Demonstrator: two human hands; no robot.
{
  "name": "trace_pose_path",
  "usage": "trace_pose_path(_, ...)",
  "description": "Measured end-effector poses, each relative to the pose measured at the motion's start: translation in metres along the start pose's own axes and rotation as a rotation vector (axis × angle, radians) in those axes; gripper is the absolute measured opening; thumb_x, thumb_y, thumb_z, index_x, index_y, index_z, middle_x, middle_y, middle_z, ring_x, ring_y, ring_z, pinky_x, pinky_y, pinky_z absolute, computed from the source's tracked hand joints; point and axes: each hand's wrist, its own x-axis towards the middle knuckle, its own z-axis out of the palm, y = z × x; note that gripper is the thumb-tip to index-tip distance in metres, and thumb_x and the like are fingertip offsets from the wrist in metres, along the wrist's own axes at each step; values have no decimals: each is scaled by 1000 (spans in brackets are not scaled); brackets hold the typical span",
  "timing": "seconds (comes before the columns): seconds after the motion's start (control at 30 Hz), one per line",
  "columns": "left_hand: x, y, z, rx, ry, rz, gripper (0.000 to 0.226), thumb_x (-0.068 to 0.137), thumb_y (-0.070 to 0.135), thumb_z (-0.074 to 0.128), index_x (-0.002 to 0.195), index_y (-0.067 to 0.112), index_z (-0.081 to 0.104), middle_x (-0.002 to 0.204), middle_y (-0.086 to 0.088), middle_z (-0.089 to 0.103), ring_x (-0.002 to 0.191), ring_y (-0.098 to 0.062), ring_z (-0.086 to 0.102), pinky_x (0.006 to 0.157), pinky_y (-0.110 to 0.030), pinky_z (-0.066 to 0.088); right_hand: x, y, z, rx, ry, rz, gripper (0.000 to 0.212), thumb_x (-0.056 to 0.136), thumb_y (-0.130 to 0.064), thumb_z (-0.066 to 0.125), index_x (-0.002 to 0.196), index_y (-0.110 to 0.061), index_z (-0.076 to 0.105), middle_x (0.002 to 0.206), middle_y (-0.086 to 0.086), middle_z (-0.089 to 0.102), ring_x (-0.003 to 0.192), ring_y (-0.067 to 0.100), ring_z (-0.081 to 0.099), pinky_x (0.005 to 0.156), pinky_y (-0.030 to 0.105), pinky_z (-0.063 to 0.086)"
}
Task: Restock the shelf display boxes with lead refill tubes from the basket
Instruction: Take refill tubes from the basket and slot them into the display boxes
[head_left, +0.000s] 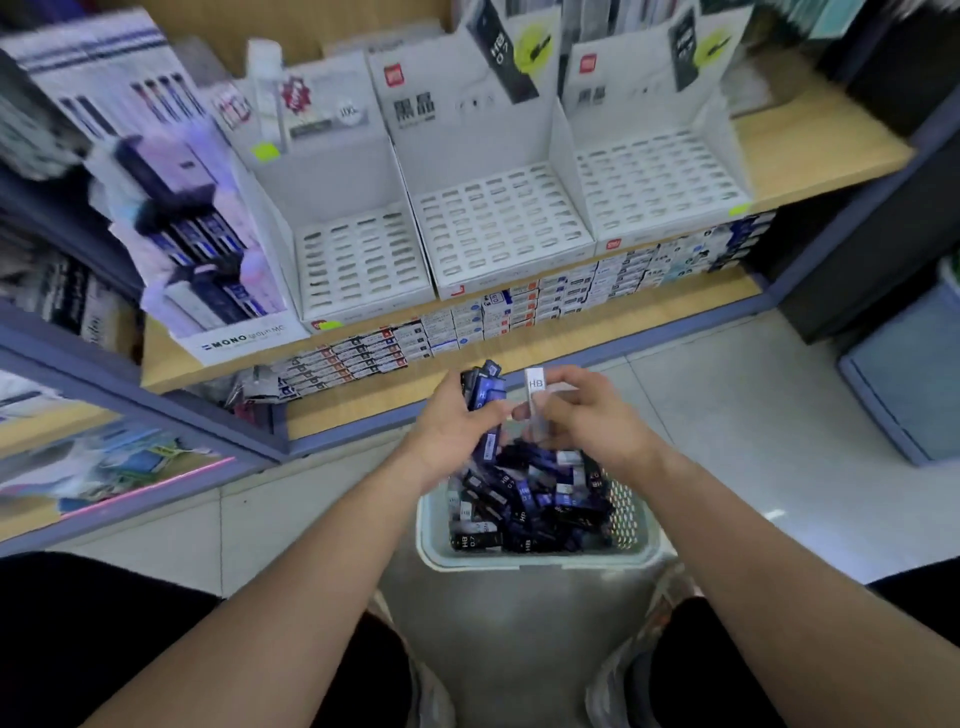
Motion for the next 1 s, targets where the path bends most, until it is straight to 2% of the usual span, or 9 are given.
trace_pose_path(0.1,-22,41,-27,-46,-23,86,22,93,26,70,108,25,54,100,0,67,80,-18,71,80,-41,60,-21,-52,-2,28,-33,-102,28,98,-3,59,123,-12,52,100,16,75,80,36,74,70,39,61)
trace_pose_path(0.2,-42,76,-47,-91,-27,162,19,94,17,68,102,24,51,97,-6,63,66,-14,69,59,-27,57,-41,-97,-5,-15,-37,-195,31,96,0,60,122,-17,54,101,17,73,79,39,73,69,41,61)
trace_pose_path(0.3,-53,106,-59,-101,-26,220,20,95,14,66,101,22,50,90,-5,60,60,-13,67,57,-29,56,-51,-133,-10,-48,19,-264,22,95,0,62,109,-16,59,95,14,65,83,45,72,61,40,60)
trace_pose_path(0.47,-44,140,-67,-84,-5,285,20,96,17,65,106,24,49,94,-12,63,63,-14,67,57,-29,57,-31,-174,-37,-293,239,-389,10,91,-10,71,94,-19,66,77,9,70,71,23,66,66,41,62)
trace_pose_path(0.57,-21,149,-67,-73,15,296,23,96,18,66,111,22,50,96,-7,64,68,-16,69,68,-41,60,1,-187,-60,-359,336,-430,9,91,-13,71,91,-20,66,80,8,71,74,27,69,67,38,61)
trace_pose_path(0.77,43,157,-70,-105,62,315,25,95,17,66,112,25,50,99,-4,62,68,-16,67,60,-24,57,88,-199,-100,-526,566,-495,17,91,-19,71,85,-33,63,94,-6,69,77,16,70,81,43,58)
trace_pose_path(0.83,60,153,-67,-141,68,305,23,96,16,66,107,27,50,98,-4,63,64,-13,68,62,-26,58,113,-199,-107,-556,562,-506,11,91,-16,71,90,-26,67,94,-5,70,79,11,67,73,29,57)
trace_pose_path(0.9,73,149,-64,-174,70,290,22,96,17,66,105,29,51,99,-5,63,65,-15,69,70,-33,60,133,-197,-108,-622,556,-521,6,92,-13,70,94,-18,68,94,-3,70,76,3,63,58,7,45)
trace_pose_path(1.0,88,147,-59,-209,73,277,22,95,16,67,106,29,53,98,-3,64,69,-19,70,75,-40,61,155,-192,-111,-634,555,-529,9,92,-13,70,92,-22,66,93,-5,69,77,2,63,55,0,37)
